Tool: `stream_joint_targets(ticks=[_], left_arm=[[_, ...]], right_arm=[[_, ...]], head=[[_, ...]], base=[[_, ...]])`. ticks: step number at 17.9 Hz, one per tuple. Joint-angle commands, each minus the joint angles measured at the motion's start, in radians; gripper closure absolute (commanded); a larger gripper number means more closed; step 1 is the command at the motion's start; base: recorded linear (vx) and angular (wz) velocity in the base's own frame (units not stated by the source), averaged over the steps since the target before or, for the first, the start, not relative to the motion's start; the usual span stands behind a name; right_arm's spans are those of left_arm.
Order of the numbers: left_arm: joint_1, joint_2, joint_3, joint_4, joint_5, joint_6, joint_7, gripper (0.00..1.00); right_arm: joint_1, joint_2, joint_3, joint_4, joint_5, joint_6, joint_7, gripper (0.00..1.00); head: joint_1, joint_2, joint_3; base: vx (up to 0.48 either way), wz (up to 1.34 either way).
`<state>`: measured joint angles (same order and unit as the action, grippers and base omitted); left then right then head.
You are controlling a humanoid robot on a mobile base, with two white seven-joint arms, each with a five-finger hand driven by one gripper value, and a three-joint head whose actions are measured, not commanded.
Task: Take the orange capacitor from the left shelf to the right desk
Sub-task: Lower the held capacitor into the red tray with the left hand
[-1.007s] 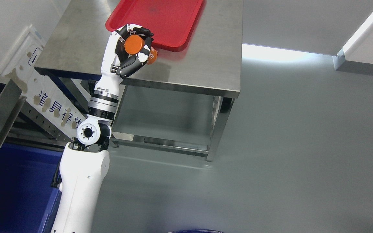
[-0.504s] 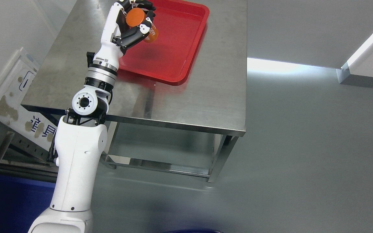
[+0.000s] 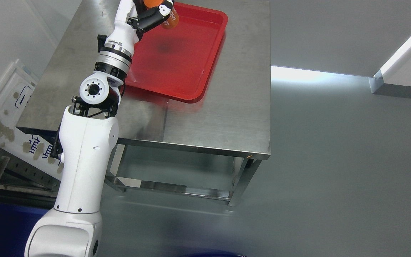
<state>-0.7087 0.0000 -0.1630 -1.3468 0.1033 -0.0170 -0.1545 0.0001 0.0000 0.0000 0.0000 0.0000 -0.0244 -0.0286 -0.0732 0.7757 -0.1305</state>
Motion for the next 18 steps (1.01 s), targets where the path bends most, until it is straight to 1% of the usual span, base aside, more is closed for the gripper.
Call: stream_joint_targets(ticks=[1,5,11,16,18], left_arm=[[-0.08,0.017,-0.016,0.132,-0.001,0.026,-0.002,0.98],[-0.162,0.017,-0.03,0.314,0.007,0.028,-0.023,0.98],[-0.205,0.017,-0.112,0.469,-0.014,0.025,-0.039,0.98],[-0.204,0.017,-0.132,0.535,-0.05,0.022,-0.033,0.96],[-0.201,0.017,-0.132,0.54,-0.053,0.022,-0.03,0.91]], right_arm=[[0.02,-0.017,-0.012,-0.017,0.005,0.0,-0.001,0.0],[0.02,-0.017,-0.012,-0.017,0.005,0.0,-0.001,0.0],[0.02,-0.017,-0.012,-0.017,0.005,0.0,-0.001,0.0],[0.02,-0.017,-0.012,-0.017,0.005,0.0,-0.001,0.0],[0.02,-0.017,-0.012,-0.017,0.005,0.0,-0.001,0.0]], head=[[0.0,0.0,0.0],[0.0,0.0,0.0],[0.0,0.0,0.0],[0.0,0.0,0.0],[0.0,0.0,0.0]], base=[[-0.013,-0.01],[-0.008,0.0],[0.0,0.0],[0.0,0.0],[0.0,0.0]])
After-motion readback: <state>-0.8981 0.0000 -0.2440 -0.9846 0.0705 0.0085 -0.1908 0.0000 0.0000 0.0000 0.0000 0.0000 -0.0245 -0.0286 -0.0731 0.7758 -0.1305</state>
